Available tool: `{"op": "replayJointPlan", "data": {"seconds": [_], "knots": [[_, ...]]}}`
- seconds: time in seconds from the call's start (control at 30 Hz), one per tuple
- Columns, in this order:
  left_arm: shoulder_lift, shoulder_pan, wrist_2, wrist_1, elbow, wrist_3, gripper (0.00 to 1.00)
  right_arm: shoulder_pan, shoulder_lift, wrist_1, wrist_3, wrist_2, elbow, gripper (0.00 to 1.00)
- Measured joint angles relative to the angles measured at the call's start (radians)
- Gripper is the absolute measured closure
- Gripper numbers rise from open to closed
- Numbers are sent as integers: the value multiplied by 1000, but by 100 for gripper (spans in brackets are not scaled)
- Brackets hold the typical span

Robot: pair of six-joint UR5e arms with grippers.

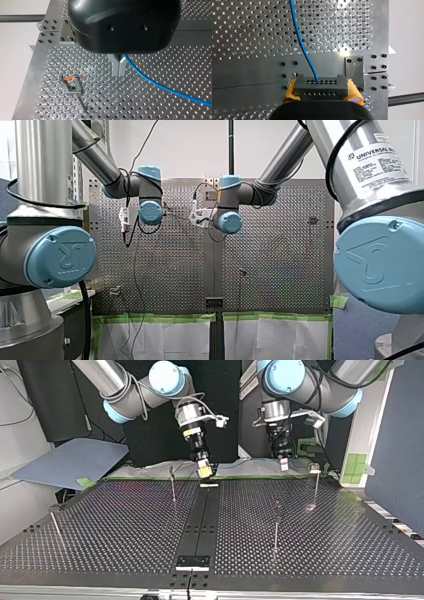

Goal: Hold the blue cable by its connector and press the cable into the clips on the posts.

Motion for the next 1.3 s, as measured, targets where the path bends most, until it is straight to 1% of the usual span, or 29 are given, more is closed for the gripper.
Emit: {"op": "replayJointPlan", "data": {"seconds": [0.23,0.5,0.67,0.8,0.9,1.07,1.3], "knots": [[-1,26,13,-1,2,-1,100,0,4,6,11,-16,-23,100],[-1,45,32,-17,40,-20,100,0,37,35,24,-25,-64,100],[-1,53,43,-33,68,-30,100,-3,43,51,43,-27,-96,100],[-1,63,45,-38,80,-31,100,-6,44,68,51,-28,-125,100],[-4,72,59,-40,85,-31,100,-8,45,81,58,-30,-144,100],[-27,80,88,-44,97,-30,100,-11,45,91,68,-34,-166,100],[-39,87,103,-36,104,-27,100,-12,53,94,71,-37,-181,100]]}}
